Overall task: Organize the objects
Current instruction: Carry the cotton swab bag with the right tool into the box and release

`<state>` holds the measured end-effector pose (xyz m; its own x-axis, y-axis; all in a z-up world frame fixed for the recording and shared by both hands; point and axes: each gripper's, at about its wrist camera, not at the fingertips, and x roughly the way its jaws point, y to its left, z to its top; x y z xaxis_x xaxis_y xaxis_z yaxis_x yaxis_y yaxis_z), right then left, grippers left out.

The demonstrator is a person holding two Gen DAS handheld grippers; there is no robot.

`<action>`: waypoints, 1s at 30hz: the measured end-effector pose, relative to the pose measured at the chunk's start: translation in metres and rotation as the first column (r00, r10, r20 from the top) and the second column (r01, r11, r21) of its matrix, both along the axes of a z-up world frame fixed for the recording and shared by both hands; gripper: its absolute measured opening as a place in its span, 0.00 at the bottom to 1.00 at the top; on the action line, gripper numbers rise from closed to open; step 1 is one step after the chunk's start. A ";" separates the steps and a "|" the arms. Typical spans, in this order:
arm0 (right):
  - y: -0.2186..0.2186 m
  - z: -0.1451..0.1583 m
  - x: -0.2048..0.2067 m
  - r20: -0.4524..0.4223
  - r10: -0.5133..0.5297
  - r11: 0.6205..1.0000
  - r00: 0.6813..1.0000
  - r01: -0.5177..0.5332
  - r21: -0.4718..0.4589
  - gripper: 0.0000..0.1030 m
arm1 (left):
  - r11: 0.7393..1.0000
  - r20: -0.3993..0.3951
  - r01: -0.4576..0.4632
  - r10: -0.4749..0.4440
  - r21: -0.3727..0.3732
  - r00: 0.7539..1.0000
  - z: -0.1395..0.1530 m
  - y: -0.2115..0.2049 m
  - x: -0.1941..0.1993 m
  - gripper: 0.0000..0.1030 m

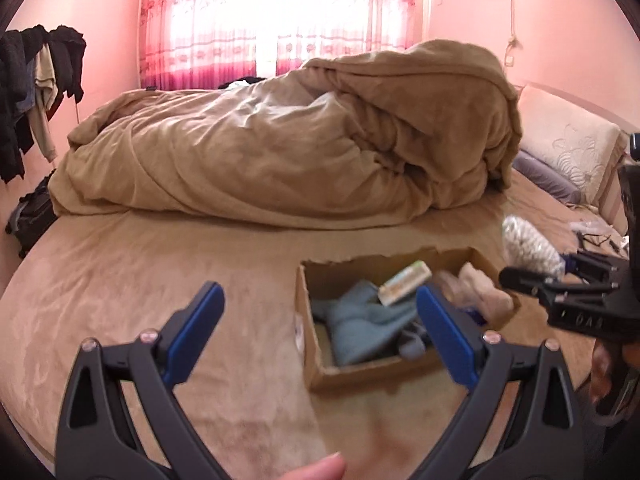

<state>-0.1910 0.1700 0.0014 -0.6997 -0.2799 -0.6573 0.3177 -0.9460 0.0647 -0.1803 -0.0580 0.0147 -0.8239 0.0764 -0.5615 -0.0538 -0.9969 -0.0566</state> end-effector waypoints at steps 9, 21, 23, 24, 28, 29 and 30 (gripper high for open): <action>-0.015 -0.031 -0.036 0.030 -0.026 1.000 0.999 0.026 0.014 0.59 | 0.999 0.080 -0.031 0.029 0.023 0.996 -0.043 -0.005 -0.036 0.95; -0.019 -0.041 -0.018 0.047 0.024 1.000 0.999 -0.023 -0.016 0.75 | 0.998 0.085 -0.054 0.051 0.041 0.995 -0.058 -0.019 -0.020 0.95; -0.015 -0.038 -0.015 0.049 0.020 0.999 0.999 -0.018 -0.029 0.75 | 0.996 0.079 -0.049 0.043 0.072 0.996 -0.054 -0.017 -0.008 0.95; -0.013 -0.036 -0.011 0.047 0.019 0.999 0.999 -0.018 -0.036 0.75 | 0.996 0.073 -0.042 0.037 0.077 0.997 -0.052 -0.014 -0.001 0.95; -0.005 -0.024 0.004 0.030 0.015 0.999 0.999 -0.014 -0.047 0.75 | 0.995 0.069 0.012 -0.019 0.098 0.997 -0.043 0.005 0.027 0.95; -0.003 -0.021 0.009 0.028 0.014 0.999 1.000 -0.012 -0.050 0.75 | 0.996 0.071 0.020 -0.027 0.091 0.997 -0.040 0.011 0.033 0.95; -0.002 -0.019 0.013 0.026 0.014 0.999 1.000 -0.013 -0.052 0.75 | 0.996 0.074 0.024 -0.031 0.087 0.997 -0.038 0.015 0.040 0.95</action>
